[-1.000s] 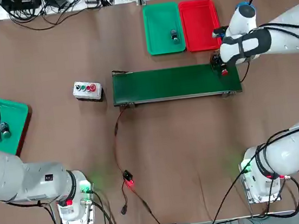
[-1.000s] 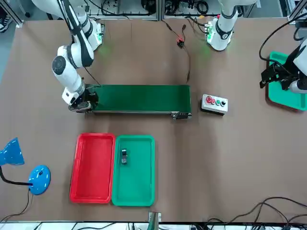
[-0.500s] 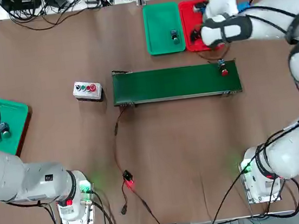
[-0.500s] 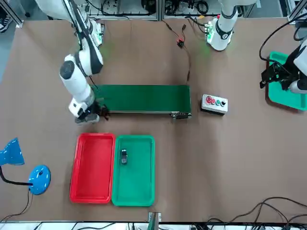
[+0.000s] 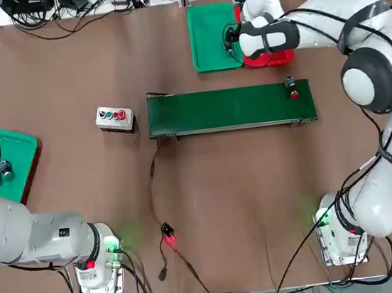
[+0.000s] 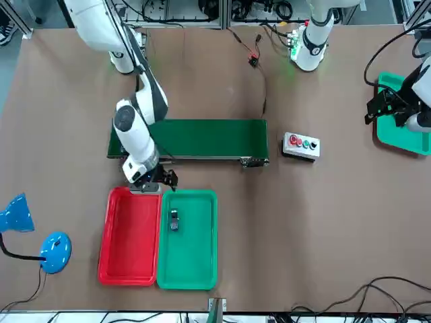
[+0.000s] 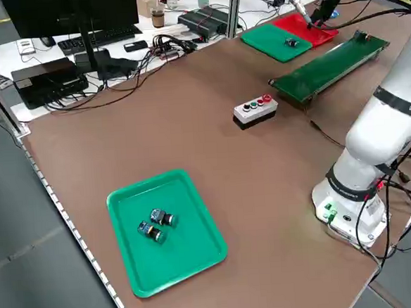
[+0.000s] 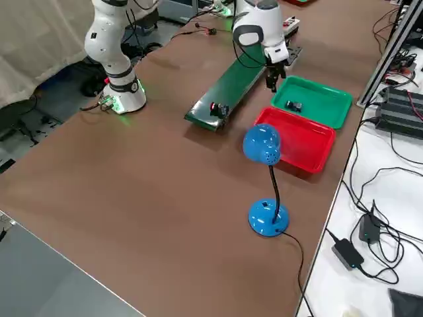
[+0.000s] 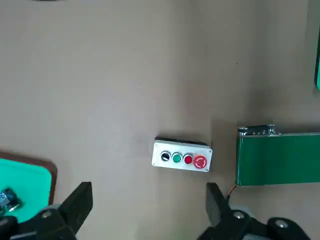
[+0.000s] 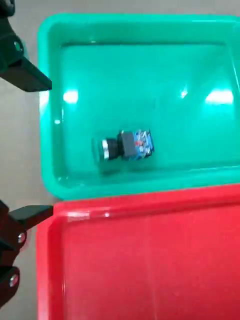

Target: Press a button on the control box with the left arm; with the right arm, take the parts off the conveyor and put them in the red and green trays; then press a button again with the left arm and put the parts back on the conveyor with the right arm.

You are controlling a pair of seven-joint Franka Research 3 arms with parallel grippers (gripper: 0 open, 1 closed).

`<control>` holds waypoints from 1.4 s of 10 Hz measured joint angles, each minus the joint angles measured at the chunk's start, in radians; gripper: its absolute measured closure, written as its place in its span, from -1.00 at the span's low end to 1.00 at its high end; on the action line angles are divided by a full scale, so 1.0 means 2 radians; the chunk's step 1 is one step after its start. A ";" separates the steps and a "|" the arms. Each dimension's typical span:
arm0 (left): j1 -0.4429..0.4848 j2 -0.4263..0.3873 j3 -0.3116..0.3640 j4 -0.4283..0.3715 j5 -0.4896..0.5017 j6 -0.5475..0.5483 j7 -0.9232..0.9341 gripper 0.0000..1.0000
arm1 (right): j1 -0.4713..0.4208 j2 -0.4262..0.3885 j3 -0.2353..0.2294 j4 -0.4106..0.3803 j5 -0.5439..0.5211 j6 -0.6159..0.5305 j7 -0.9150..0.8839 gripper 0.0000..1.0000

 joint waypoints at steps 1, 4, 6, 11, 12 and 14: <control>0.000 0.000 0.000 0.000 0.000 0.000 0.000 -1.00 | 0.003 0.020 0.000 0.022 0.000 0.000 0.008 -1.00; 0.000 0.000 0.000 0.000 0.000 0.000 0.000 -1.00 | 0.004 0.078 -0.001 0.087 -0.003 0.005 0.011 -1.00; 0.000 0.000 0.000 0.000 0.000 0.000 0.000 -1.00 | 0.005 0.105 -0.001 0.121 -0.016 0.005 0.010 -1.00; 0.000 0.000 0.000 0.000 0.000 0.000 0.000 -1.00 | 0.004 0.158 -0.008 0.147 -0.064 0.047 0.012 -1.00; 0.000 0.000 0.000 0.000 0.000 0.000 0.000 -1.00 | 0.003 0.164 -0.009 0.149 -0.065 0.051 0.012 -1.00; 0.000 0.000 0.000 0.000 0.000 0.000 0.000 -1.00 | 0.004 0.170 -0.009 0.158 -0.066 0.052 0.012 -1.00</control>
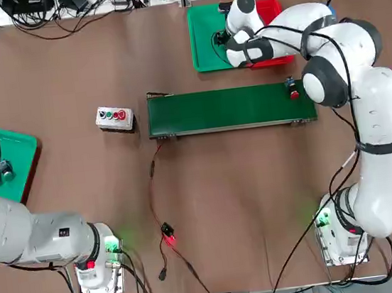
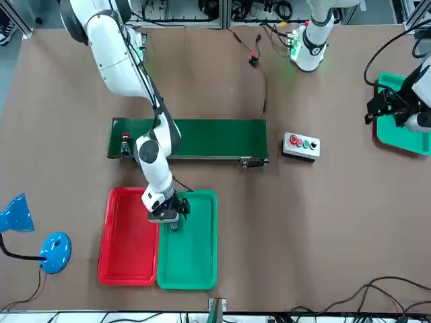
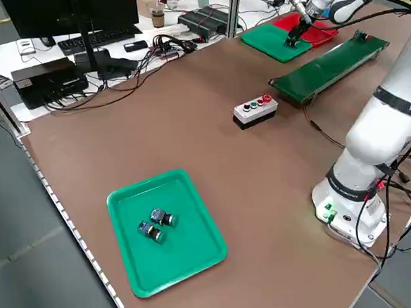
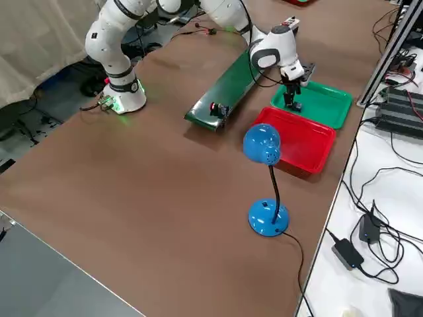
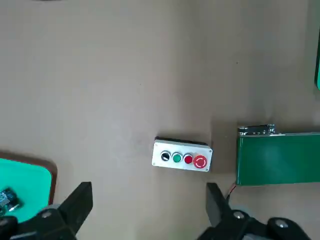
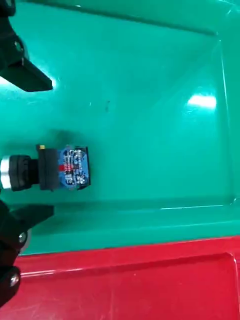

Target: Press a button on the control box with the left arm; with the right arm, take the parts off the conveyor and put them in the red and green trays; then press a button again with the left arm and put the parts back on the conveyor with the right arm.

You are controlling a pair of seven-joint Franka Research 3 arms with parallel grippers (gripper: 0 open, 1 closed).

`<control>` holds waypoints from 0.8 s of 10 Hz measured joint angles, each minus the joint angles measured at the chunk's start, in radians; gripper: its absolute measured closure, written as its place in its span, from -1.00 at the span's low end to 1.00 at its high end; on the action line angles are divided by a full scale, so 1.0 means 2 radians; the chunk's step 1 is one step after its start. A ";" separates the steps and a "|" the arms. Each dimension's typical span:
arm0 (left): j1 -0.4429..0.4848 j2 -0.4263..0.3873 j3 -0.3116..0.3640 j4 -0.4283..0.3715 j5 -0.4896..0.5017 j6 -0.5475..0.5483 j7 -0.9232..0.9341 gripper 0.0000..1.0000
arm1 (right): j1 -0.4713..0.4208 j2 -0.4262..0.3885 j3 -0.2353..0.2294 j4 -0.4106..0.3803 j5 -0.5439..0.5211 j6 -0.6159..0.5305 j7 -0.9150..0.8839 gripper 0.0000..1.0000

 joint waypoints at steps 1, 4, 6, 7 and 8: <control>0.000 0.000 0.000 0.000 0.000 0.000 0.000 -1.00 | 0.000 0.002 0.000 0.004 0.000 0.000 0.000 -1.00; 0.000 0.000 0.000 0.000 0.000 0.000 0.000 -1.00 | 0.000 0.009 0.000 0.012 -0.001 0.000 0.000 -0.92; 0.000 0.000 0.000 0.000 0.000 0.000 0.000 -1.00 | 0.000 0.015 -0.001 0.017 -0.001 0.000 0.000 -0.92; 0.000 0.000 0.000 0.000 0.000 0.000 0.000 -1.00 | 0.000 0.017 -0.001 0.019 -0.001 0.000 0.000 -0.87; 0.000 0.000 0.001 0.000 0.000 0.000 0.000 -1.00 | 0.000 0.019 -0.003 0.021 -0.001 0.000 0.000 -0.83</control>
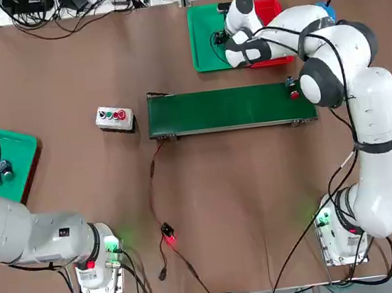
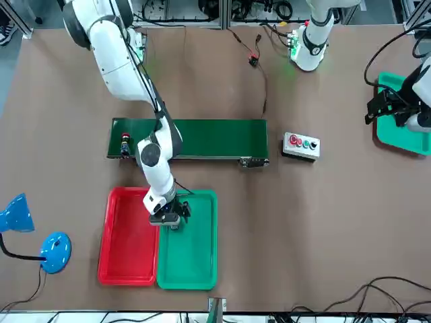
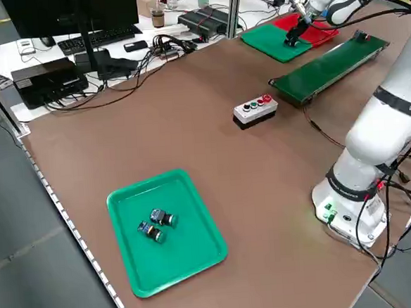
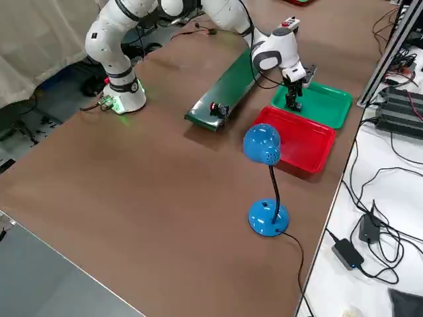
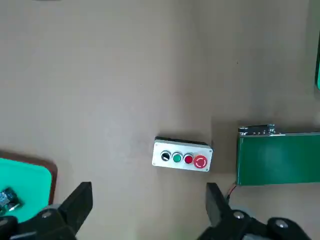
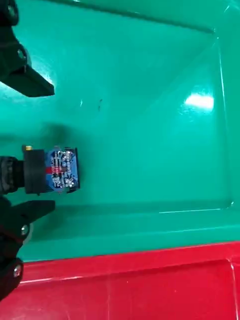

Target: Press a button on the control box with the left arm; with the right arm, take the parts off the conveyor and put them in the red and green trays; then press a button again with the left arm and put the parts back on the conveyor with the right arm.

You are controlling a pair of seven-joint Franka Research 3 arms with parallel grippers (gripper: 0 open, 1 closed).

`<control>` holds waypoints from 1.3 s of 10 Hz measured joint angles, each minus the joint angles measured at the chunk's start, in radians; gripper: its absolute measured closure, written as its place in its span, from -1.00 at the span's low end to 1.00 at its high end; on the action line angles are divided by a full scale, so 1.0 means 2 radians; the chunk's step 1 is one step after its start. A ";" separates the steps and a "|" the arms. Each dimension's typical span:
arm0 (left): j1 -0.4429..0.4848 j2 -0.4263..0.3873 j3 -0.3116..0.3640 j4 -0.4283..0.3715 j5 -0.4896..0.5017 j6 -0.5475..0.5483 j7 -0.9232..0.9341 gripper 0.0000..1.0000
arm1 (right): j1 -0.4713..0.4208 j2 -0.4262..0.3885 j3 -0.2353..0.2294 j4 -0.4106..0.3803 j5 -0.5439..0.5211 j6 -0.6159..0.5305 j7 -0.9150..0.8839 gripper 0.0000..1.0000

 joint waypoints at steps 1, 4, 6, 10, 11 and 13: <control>0.000 0.000 0.000 0.000 0.000 0.000 0.000 -1.00 | 0.000 0.002 -0.002 0.003 0.000 0.000 0.000 -0.68; 0.000 0.000 0.000 0.000 0.000 0.000 0.000 -1.00 | -0.001 0.007 -0.003 0.009 0.000 0.000 0.000 -0.21; 0.000 0.000 0.000 0.000 0.000 0.000 0.000 -1.00 | -0.001 0.008 -0.003 0.009 0.000 0.000 0.000 -0.13; 0.000 0.000 0.000 0.000 0.000 0.000 0.000 -1.00 | -0.001 0.009 -0.003 0.009 0.000 0.000 0.000 -0.06; 0.000 0.000 0.001 0.000 0.000 0.000 0.000 -1.00 | -0.001 0.010 -0.003 0.009 0.000 0.000 0.000 0.03; 0.000 0.000 0.001 0.000 0.000 0.000 0.000 -1.00 | -0.001 0.010 -0.003 0.010 0.000 0.000 0.000 0.14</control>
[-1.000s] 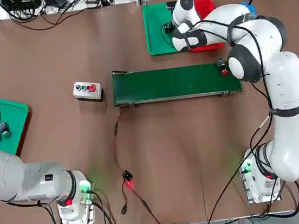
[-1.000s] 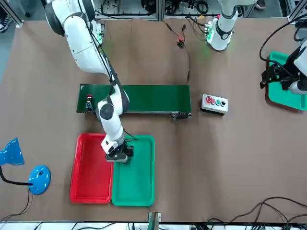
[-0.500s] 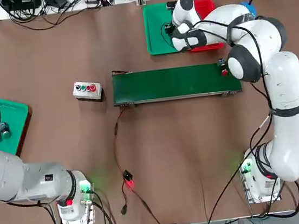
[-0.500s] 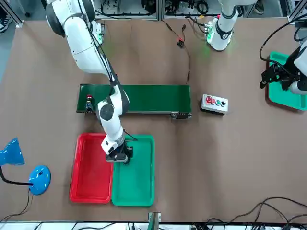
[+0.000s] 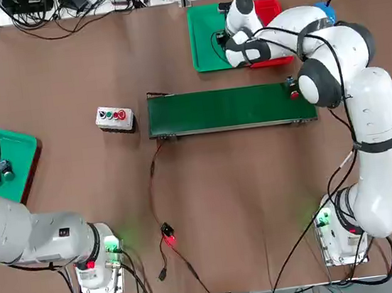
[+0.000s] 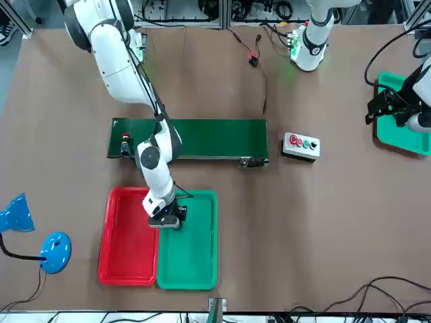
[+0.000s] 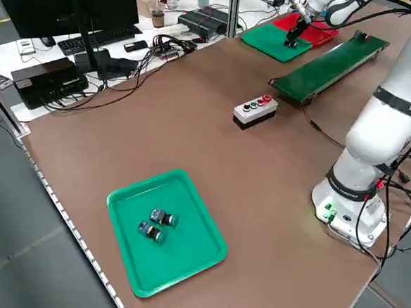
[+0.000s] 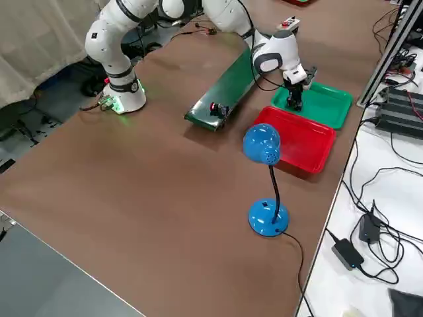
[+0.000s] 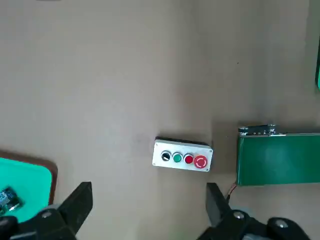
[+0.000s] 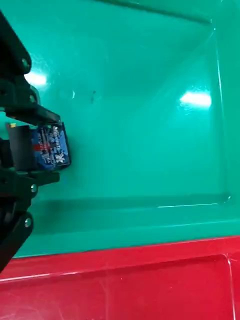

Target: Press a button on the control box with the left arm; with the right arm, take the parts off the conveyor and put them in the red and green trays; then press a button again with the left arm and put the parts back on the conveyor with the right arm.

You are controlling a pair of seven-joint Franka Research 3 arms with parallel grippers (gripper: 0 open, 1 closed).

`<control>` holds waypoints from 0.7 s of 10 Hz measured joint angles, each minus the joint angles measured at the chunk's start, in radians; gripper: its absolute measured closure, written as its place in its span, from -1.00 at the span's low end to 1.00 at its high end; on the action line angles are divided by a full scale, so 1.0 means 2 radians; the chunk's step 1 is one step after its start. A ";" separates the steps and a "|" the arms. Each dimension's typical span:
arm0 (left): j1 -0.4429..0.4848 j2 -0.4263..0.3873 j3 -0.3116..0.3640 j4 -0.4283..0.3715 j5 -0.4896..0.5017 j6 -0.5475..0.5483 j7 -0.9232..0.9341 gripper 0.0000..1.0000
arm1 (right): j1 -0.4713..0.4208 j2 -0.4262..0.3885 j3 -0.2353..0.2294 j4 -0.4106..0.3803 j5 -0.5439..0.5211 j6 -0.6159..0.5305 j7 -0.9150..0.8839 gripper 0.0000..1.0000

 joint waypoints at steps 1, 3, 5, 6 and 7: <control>0.000 0.000 0.000 0.000 0.000 0.000 0.000 -1.00 | 0.000 0.000 0.000 0.001 0.000 0.000 0.000 0.15; 0.000 0.000 0.001 0.000 0.000 0.000 0.000 -1.00 | 0.000 0.000 0.000 0.010 0.000 -0.025 0.000 0.17; 0.000 0.000 0.001 0.000 0.000 0.000 0.000 -1.00 | 0.002 -0.001 0.001 0.034 0.001 -0.086 0.003 0.17; 0.000 0.000 0.001 0.000 0.000 0.000 0.000 -1.00 | 0.003 -0.005 0.003 0.042 0.001 -0.117 0.005 0.17; 0.000 0.000 0.001 0.000 0.000 0.000 0.000 -1.00 | 0.005 -0.014 0.005 0.047 0.001 -0.149 0.007 0.17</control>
